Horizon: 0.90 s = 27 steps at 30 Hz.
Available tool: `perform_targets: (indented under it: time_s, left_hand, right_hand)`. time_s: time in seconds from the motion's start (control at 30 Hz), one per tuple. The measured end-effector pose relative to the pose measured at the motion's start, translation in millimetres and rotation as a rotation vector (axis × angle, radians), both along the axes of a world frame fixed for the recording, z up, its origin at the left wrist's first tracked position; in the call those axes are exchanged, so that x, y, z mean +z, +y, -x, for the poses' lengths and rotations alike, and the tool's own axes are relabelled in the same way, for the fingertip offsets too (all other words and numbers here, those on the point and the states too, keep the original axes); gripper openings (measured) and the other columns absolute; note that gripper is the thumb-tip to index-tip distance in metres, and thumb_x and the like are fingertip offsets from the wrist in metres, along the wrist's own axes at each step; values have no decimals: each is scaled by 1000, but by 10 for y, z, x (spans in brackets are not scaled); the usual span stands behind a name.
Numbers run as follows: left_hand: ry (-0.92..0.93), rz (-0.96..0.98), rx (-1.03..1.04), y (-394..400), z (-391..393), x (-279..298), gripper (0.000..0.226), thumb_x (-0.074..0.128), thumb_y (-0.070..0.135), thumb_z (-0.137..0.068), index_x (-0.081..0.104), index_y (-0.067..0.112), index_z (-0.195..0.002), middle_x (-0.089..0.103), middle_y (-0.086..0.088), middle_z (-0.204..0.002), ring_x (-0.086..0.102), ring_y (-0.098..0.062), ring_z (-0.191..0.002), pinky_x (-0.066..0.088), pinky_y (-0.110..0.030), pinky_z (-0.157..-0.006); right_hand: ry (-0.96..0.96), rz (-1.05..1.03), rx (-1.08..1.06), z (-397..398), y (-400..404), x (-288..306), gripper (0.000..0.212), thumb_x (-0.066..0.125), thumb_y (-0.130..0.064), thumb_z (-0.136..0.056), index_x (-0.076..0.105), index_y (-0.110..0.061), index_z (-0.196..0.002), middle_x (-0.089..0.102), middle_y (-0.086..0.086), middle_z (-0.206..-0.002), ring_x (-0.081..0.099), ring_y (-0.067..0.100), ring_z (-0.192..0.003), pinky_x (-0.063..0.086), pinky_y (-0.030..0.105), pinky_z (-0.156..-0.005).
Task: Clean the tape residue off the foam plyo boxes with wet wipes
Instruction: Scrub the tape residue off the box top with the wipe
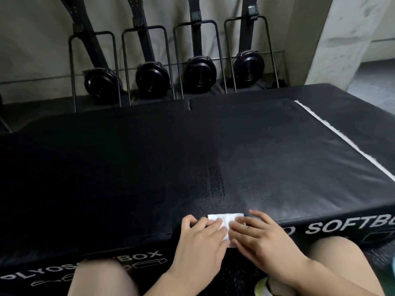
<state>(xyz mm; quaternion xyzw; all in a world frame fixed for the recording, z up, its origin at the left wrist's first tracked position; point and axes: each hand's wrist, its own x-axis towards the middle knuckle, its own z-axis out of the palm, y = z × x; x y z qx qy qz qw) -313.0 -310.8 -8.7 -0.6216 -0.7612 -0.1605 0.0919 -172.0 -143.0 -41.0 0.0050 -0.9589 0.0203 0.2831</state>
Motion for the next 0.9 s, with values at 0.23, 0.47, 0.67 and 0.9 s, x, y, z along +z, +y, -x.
perform_targets:
  time_s: [0.23, 0.47, 0.67, 0.9]
  left_hand:
    - [58, -47, 65, 197, 197, -78, 7, 65, 28, -85, 70, 31, -89, 68, 20, -101, 58, -4, -95, 35, -35, -95]
    - [143, 53, 192, 832, 749, 72, 13, 71, 20, -74, 72, 27, -84, 71, 13, -89, 65, -11, -88, 32, -35, -90]
    - [102, 168, 191, 937, 845, 195, 8, 64, 19, -83, 65, 27, -82, 60, 12, -76, 57, -14, -80, 41, -37, -80]
    - [85, 105, 57, 646, 539, 48, 29, 47, 26, -85, 70, 24, -101, 68, 12, -104, 59, -11, -91, 39, -36, -88]
  right_hand:
    - [72, 29, -16, 350, 187, -213, 23, 62, -36, -96, 79, -25, -107, 73, -14, -117, 68, 8, -109, 43, 36, -104]
    - [-9, 42, -157, 1074, 686, -31, 27, 54, -34, -91, 80, -27, -95, 77, -11, -103, 72, 7, -100, 35, 32, -106]
    - [-97, 181, -152, 1162, 769, 97, 24, 55, -36, -91, 78, -29, -89, 75, -16, -95, 70, 4, -95, 37, 22, -100]
    - [-63, 139, -69, 737, 523, 82, 22, 56, -36, -93, 77, -28, -91, 73, -17, -96, 68, 3, -96, 46, 28, -94]
